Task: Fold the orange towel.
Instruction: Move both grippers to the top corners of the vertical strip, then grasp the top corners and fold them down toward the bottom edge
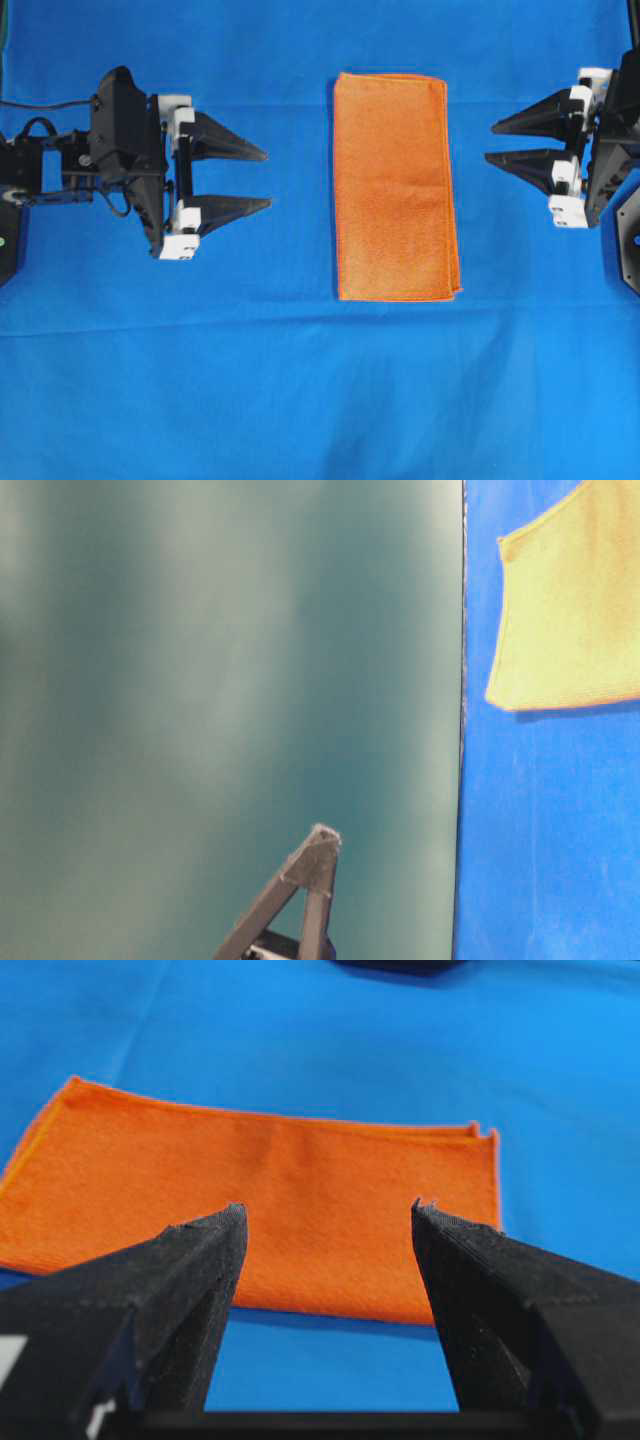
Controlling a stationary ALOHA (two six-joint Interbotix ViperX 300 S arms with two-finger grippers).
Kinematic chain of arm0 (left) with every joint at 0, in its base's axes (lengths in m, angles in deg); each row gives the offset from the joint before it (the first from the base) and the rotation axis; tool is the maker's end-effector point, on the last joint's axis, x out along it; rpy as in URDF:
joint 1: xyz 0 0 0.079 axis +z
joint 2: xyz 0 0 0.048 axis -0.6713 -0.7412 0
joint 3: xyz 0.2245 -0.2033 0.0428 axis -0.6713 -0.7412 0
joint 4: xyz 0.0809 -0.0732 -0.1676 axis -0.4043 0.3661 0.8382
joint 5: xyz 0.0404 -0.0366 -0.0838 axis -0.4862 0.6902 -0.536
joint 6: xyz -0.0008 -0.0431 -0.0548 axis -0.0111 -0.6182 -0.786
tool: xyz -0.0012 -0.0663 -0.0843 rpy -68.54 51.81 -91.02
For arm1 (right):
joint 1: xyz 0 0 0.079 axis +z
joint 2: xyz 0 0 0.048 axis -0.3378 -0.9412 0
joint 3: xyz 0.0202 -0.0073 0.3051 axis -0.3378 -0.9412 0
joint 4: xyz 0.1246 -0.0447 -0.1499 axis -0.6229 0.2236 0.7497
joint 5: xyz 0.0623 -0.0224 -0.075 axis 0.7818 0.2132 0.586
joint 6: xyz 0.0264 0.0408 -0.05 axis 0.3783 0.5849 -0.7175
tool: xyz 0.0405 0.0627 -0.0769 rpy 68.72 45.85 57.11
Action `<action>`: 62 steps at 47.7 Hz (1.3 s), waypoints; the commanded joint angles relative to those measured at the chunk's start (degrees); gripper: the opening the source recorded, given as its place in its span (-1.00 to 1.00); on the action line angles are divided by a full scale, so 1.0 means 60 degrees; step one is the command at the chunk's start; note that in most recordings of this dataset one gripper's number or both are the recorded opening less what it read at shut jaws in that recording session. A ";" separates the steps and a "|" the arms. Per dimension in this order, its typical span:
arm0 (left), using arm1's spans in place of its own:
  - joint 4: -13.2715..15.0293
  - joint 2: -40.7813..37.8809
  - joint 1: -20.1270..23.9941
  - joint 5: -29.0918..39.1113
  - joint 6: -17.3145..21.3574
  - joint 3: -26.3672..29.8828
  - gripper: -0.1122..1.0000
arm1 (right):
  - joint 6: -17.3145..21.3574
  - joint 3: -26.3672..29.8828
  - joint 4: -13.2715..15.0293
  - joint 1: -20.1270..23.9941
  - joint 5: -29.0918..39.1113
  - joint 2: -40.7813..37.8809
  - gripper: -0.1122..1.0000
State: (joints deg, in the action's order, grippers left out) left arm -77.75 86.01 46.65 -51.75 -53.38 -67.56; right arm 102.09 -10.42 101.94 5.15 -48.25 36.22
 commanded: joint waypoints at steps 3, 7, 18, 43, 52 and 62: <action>0.0000 -0.0249 0.0557 -0.0059 0.0073 0.0542 0.33 | -0.0015 0.0234 0.0044 -0.0864 -0.0029 -0.0337 0.17; 0.0000 -0.0674 0.1055 -0.0044 0.0103 0.0952 0.38 | -0.0073 0.0352 0.0117 -0.1538 -0.0073 -0.0732 0.18; 0.0000 -0.2285 0.2241 0.0103 0.0117 0.2109 0.69 | -0.0117 0.0923 0.0439 -0.2974 -0.0278 -0.2666 0.33; -0.0015 -0.5918 0.3179 0.0117 0.0322 0.4160 0.81 | -0.0161 0.2974 0.0996 -0.3882 -0.1230 -0.7588 0.34; -0.0015 -0.6563 0.3179 0.0308 0.0337 0.4614 0.79 | -0.0161 0.3018 0.0996 -0.3896 -0.1436 -0.8071 0.34; -0.0029 -0.6694 0.3208 0.1172 0.0396 0.4907 0.37 | -0.0161 0.2974 0.0967 -0.3867 -0.1436 -0.8057 0.25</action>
State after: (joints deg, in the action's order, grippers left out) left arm -77.75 44.79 65.63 -45.77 -51.36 -39.53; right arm 101.03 6.98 107.74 -18.14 -56.60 -12.73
